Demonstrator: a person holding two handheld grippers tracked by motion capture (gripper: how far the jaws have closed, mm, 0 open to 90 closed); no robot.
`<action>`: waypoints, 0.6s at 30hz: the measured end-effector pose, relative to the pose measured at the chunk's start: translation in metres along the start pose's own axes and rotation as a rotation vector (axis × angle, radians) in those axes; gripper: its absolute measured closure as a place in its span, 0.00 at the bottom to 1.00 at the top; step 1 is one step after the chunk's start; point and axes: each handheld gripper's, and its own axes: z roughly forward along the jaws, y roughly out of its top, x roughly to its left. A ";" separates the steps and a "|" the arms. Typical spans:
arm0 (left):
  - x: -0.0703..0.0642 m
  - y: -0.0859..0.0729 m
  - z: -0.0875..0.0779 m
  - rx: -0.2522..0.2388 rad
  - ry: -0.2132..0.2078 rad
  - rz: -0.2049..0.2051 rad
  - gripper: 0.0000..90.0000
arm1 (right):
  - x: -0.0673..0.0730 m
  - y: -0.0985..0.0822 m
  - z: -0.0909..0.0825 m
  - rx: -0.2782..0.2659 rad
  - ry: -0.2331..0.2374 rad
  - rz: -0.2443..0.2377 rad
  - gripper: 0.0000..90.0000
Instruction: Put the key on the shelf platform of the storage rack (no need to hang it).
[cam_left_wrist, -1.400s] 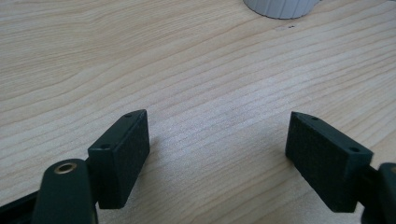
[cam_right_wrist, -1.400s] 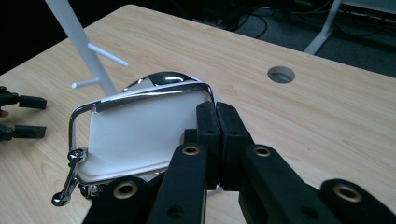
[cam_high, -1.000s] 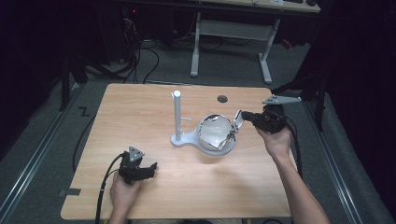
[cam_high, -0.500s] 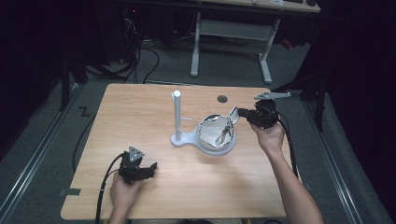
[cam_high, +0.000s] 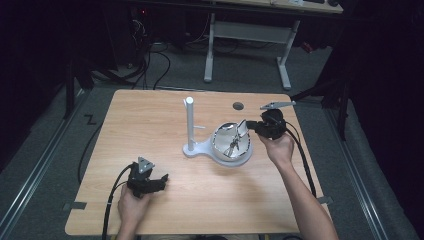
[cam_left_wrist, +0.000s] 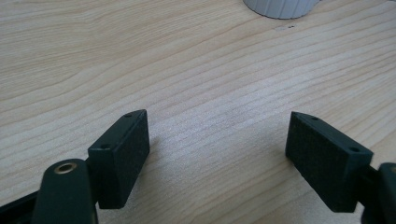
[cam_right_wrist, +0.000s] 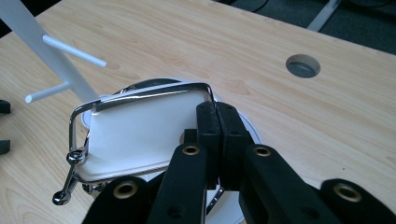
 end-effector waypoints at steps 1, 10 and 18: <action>0.000 0.000 0.000 0.000 0.000 0.000 0.25 | 0.000 0.000 0.000 0.000 0.000 0.000 1.00; 0.000 0.000 0.000 0.001 -0.001 0.000 0.25 | 0.004 -0.009 0.015 0.031 0.001 -0.004 1.00; 0.000 0.000 0.000 0.001 -0.001 0.000 0.25 | 0.006 -0.010 0.022 0.053 0.000 -0.012 1.00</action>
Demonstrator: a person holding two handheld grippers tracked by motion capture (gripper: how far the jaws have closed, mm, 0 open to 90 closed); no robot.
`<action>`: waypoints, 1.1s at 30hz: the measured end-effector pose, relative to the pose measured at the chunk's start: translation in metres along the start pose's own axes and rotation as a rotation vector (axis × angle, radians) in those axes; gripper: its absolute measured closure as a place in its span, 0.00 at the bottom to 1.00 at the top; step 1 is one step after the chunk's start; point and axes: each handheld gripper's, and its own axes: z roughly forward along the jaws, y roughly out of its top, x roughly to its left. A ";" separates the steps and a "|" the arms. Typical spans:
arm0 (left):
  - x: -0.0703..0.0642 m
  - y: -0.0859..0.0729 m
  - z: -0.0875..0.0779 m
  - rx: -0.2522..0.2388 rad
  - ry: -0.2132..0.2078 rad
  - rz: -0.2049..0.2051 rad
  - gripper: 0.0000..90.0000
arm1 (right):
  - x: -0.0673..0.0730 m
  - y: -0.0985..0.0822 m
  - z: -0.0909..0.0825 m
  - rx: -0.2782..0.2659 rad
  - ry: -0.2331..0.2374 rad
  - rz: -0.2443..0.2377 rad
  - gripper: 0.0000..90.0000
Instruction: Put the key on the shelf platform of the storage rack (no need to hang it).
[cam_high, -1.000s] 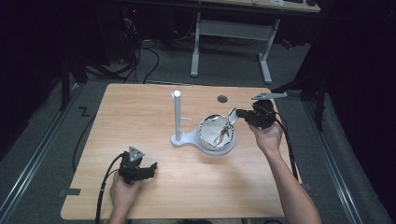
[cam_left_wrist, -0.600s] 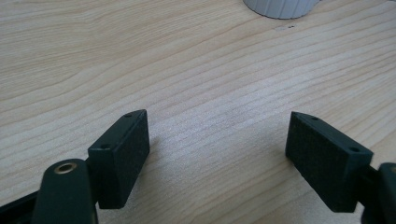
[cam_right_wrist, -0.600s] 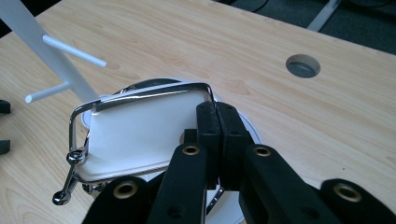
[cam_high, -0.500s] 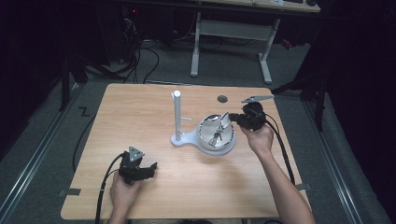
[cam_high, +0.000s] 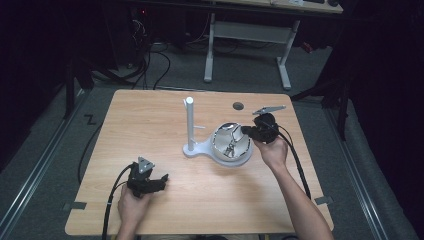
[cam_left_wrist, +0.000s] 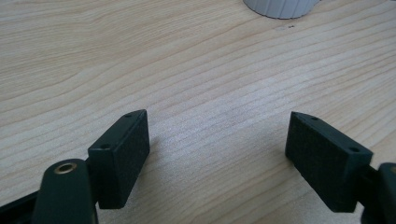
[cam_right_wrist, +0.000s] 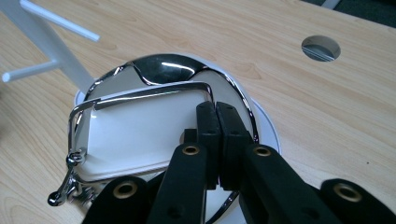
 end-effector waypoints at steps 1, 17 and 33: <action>0.000 0.000 0.000 0.000 0.000 0.000 0.25 | 0.000 -0.001 0.003 0.009 0.004 0.006 1.00; 0.000 0.000 0.000 -0.001 0.000 0.000 0.25 | 0.002 -0.004 0.025 0.061 0.023 0.023 1.00; 0.000 0.000 0.000 -0.001 0.000 0.000 0.25 | 0.003 -0.007 0.041 0.102 -0.012 0.022 0.99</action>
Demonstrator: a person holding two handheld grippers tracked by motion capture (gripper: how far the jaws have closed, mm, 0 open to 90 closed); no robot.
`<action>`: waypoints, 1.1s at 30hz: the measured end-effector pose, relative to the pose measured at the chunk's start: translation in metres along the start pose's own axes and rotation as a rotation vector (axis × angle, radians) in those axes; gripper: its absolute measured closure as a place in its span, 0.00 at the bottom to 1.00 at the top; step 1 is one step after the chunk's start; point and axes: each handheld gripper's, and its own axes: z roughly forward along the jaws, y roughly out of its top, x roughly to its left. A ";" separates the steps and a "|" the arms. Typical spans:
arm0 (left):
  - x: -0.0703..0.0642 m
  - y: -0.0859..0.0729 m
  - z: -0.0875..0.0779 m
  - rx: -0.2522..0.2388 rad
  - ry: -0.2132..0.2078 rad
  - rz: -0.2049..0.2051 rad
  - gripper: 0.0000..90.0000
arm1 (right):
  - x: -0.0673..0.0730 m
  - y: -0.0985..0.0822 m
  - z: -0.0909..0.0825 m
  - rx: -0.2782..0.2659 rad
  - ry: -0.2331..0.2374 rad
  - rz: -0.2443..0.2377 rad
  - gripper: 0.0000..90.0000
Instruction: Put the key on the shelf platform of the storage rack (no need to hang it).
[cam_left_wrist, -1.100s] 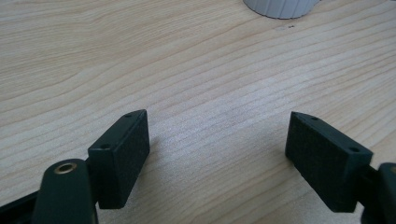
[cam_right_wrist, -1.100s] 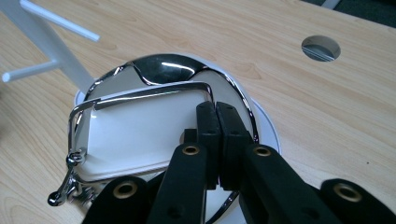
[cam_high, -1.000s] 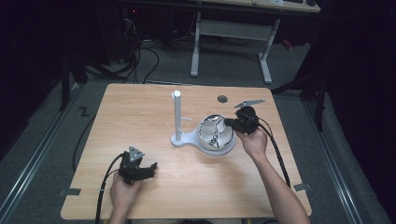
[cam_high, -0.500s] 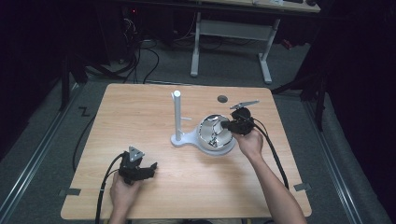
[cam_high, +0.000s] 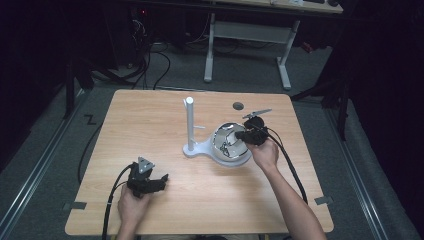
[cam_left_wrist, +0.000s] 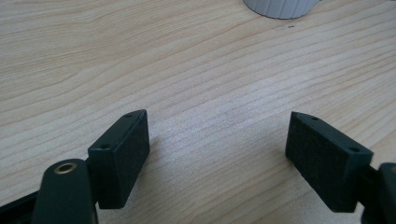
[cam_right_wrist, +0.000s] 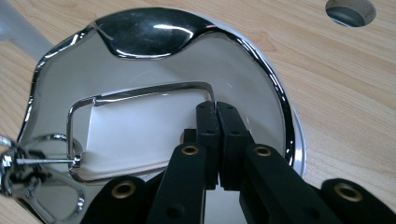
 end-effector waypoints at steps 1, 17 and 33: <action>0.000 0.000 0.000 0.000 0.000 0.000 0.25 | 0.000 0.000 0.001 0.001 -0.001 0.001 0.99; 0.000 0.000 0.000 0.000 0.000 0.000 0.25 | 0.003 -0.002 0.008 0.013 -0.036 -0.005 0.87; 0.000 0.000 0.000 0.002 0.000 0.003 0.25 | 0.007 0.000 -0.016 -0.081 0.004 -0.042 0.73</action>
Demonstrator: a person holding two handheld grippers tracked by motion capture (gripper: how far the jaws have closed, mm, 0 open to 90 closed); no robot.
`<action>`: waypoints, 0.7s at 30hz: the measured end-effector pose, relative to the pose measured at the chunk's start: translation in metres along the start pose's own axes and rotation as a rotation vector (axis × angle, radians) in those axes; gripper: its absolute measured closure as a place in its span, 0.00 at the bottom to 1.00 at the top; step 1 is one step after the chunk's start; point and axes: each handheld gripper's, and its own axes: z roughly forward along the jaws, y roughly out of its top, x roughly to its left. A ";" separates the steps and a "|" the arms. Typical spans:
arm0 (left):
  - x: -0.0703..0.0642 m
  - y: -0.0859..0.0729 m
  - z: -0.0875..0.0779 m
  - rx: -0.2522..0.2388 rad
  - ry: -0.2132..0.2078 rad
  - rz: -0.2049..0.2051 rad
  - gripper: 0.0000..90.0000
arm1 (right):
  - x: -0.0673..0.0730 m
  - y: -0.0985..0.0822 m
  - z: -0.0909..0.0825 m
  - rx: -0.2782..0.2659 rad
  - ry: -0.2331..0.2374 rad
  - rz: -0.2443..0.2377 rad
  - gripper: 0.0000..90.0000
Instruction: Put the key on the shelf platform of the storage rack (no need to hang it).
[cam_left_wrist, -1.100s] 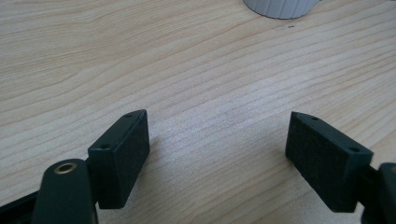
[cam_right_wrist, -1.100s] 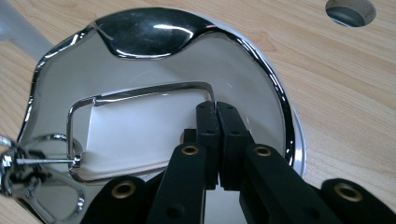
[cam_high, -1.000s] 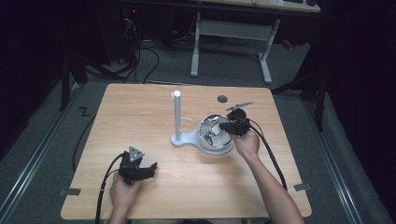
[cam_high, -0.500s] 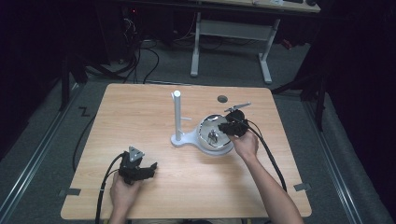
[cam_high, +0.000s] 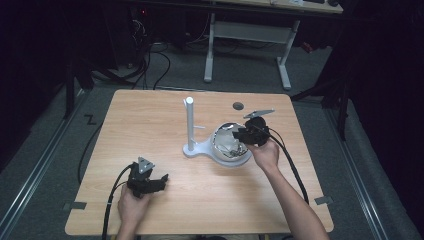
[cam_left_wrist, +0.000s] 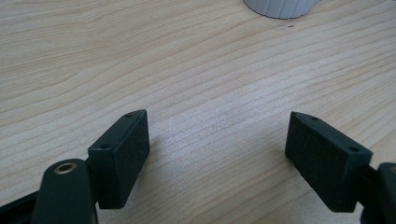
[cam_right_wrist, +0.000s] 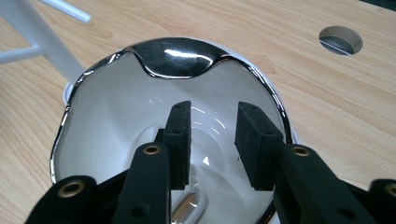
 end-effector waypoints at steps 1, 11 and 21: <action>0.000 0.000 0.000 0.000 0.000 0.000 0.25 | 0.000 0.000 -0.001 -0.004 0.004 0.003 0.72; 0.000 0.000 0.000 -0.001 0.002 0.002 0.25 | -0.006 -0.011 -0.029 -0.096 0.003 0.016 0.63; 0.000 0.000 0.000 0.000 0.002 0.002 0.25 | -0.018 -0.018 -0.054 -0.122 -0.031 0.061 0.57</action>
